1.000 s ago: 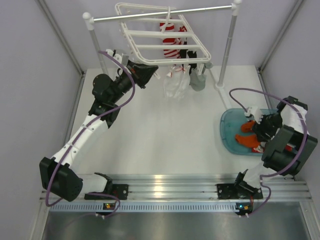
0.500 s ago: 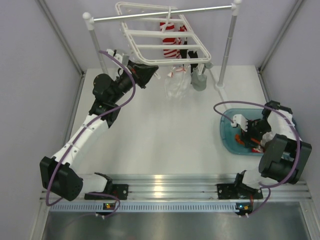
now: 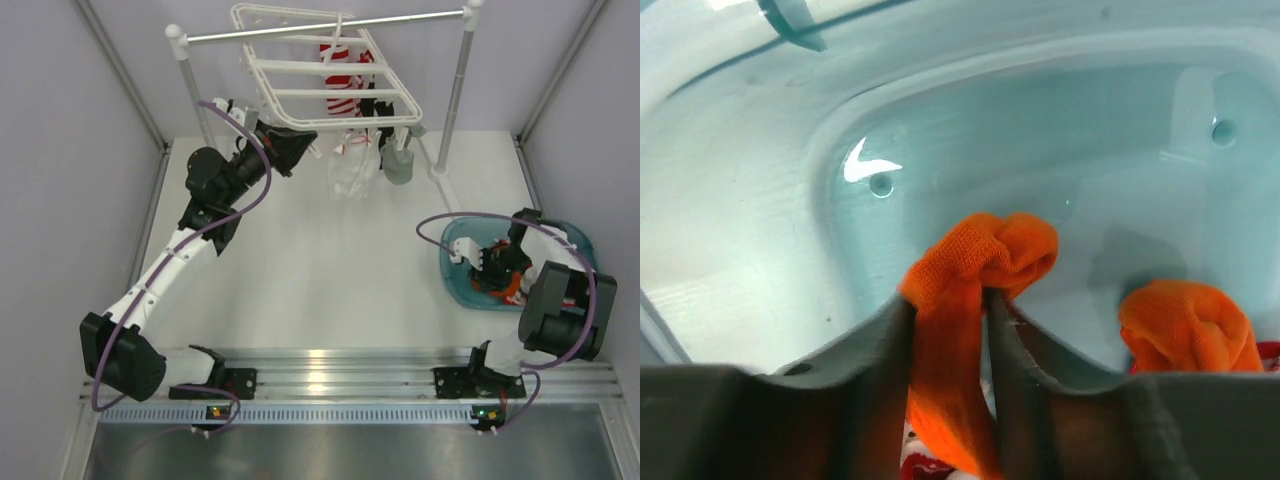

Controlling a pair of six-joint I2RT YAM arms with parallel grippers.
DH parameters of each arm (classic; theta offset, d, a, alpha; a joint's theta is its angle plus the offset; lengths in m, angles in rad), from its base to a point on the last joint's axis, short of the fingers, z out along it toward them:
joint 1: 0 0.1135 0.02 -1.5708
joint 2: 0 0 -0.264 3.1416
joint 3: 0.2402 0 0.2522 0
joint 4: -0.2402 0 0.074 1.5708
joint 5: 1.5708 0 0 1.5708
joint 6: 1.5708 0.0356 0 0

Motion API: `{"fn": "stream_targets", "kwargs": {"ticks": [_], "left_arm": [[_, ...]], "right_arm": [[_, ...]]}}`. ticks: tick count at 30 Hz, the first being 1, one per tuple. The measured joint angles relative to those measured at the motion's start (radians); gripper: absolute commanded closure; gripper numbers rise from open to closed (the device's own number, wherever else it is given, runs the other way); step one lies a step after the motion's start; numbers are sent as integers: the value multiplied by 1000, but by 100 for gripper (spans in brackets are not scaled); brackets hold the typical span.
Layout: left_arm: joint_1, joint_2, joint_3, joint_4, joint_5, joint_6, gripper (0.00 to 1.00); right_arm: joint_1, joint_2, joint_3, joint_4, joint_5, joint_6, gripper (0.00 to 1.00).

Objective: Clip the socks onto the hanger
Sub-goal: Pick up the sock from the bin, then clamp the sock onto the hanger.

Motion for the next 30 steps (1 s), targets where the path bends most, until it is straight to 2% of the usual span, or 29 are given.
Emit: {"fn": "stream_targets", "kwargs": {"ticks": [2,3,6,12,17,21,24,27,30], "left_arm": [[0,2,0,1,0,0,100],[0,3,0,2,0,0,100],[0,3,0,2,0,0,100],[0,3,1,-2,1,0,100],[0,3,9,-14,5,-2,100],[0,5,13,-17,17,-12,100],[0,5,14,-18,21,-18,100],[1,5,14,-18,27,-20,100],[1,5,14,-18,31,-24,100]], "right_arm": [[0,2,-2,7,3,2,81],[0,2,0,8,3,6,89],[-2,2,16,-12,-10,15,100],[0,-27,261,-175,-122,80,100],[66,-60,494,-254,-307,249,100],[199,-66,553,-265,-484,486,100],[315,-66,539,-182,-605,745,100],[414,-83,472,49,-691,1040,100],[514,-126,344,379,-731,1413,100]]}}
